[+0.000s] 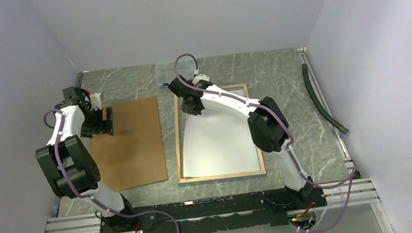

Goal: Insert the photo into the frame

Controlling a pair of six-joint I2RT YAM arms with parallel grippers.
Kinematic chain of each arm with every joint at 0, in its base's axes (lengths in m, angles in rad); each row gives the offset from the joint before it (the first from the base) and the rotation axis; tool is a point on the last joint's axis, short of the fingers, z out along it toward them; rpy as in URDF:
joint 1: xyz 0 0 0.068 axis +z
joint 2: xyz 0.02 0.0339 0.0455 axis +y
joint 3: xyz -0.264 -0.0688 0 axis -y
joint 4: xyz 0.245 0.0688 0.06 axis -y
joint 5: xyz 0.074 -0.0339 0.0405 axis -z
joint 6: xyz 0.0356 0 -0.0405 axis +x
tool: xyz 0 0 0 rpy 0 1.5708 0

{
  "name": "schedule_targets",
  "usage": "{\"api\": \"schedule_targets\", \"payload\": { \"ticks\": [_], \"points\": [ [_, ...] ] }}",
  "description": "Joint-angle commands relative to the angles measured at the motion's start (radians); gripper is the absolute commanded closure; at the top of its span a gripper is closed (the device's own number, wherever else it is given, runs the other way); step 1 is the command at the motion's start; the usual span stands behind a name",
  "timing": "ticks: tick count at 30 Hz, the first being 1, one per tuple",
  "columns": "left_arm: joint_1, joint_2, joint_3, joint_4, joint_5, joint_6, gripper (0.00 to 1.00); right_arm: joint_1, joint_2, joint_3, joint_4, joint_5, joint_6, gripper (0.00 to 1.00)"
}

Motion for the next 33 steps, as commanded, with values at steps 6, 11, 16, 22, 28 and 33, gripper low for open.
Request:
{"api": "schedule_targets", "payload": {
  "ticks": [6, 11, 16, 22, 28, 33],
  "points": [
    [-0.004, -0.025, 0.011, 0.015, 0.019, 0.007, 0.07, 0.02, -0.049, -0.013, 0.056, -0.053, -0.089, 0.73],
    [-0.003, -0.033, 0.015, 0.014, 0.019, 0.009, 0.06, 0.022, -0.057, 0.006, 0.061, -0.052, -0.117, 0.58],
    [-0.004, -0.033, 0.017, 0.012, 0.007, 0.013, 0.06, 0.029, -0.095, -0.009, 0.073, -0.026, -0.133, 0.46],
    [-0.001, -0.025, 0.043, 0.0, -0.001, 0.006, 0.06, 0.051, -0.151, -0.027, 0.091, 0.028, -0.176, 0.06],
    [0.038, -0.029, 0.097, -0.029, 0.023, 0.008, 0.06, 0.085, -0.246, -0.074, 0.305, -0.031, -0.28, 0.0],
    [0.135, 0.001, 0.178, -0.081, 0.103, 0.014, 0.06, 0.043, -0.33, -0.307, 0.594, -0.298, -0.395, 0.0]
  ]
}}
